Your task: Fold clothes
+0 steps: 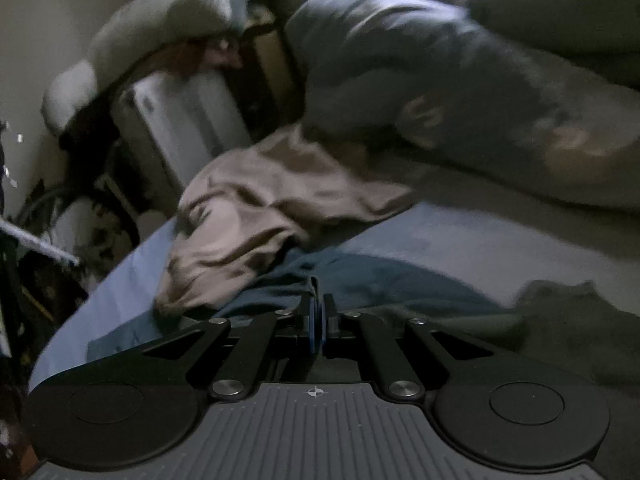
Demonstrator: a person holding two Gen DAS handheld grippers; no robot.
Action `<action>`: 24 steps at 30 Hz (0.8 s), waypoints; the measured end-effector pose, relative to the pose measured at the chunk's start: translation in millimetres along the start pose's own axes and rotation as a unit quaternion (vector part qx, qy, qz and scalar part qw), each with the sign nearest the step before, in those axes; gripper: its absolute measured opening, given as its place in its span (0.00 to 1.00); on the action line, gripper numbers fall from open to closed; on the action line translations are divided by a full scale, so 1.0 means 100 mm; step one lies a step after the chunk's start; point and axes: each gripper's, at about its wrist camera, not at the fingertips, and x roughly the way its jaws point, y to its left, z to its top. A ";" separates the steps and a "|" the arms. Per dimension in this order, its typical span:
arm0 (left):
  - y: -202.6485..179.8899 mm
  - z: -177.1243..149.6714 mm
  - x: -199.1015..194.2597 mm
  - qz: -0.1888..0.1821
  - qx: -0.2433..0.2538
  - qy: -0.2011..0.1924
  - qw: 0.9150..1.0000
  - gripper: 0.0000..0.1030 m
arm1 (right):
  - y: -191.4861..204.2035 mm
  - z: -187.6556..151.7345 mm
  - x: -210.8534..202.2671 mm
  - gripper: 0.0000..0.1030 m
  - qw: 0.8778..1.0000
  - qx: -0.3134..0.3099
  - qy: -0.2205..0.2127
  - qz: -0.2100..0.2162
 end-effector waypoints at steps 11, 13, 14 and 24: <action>-1.39 -0.33 0.60 -0.086 0.045 0.056 0.994 0.07 | -1.46 -0.12 -1.26 0.04 0.995 0.068 -0.048 -0.050; -1.70 -0.48 0.75 -0.097 0.060 0.072 0.991 0.07 | -1.78 -0.22 -1.47 0.04 0.993 0.086 -0.054 -0.064; -1.80 -0.55 0.80 -0.102 0.066 0.079 0.989 0.07 | -1.93 -0.29 -1.55 0.04 0.992 0.094 -0.055 -0.069; -2.62 -1.26 1.15 -0.125 0.126 0.147 0.973 0.07 | -3.13 -1.08 -2.13 0.04 0.980 0.163 -0.056 -0.099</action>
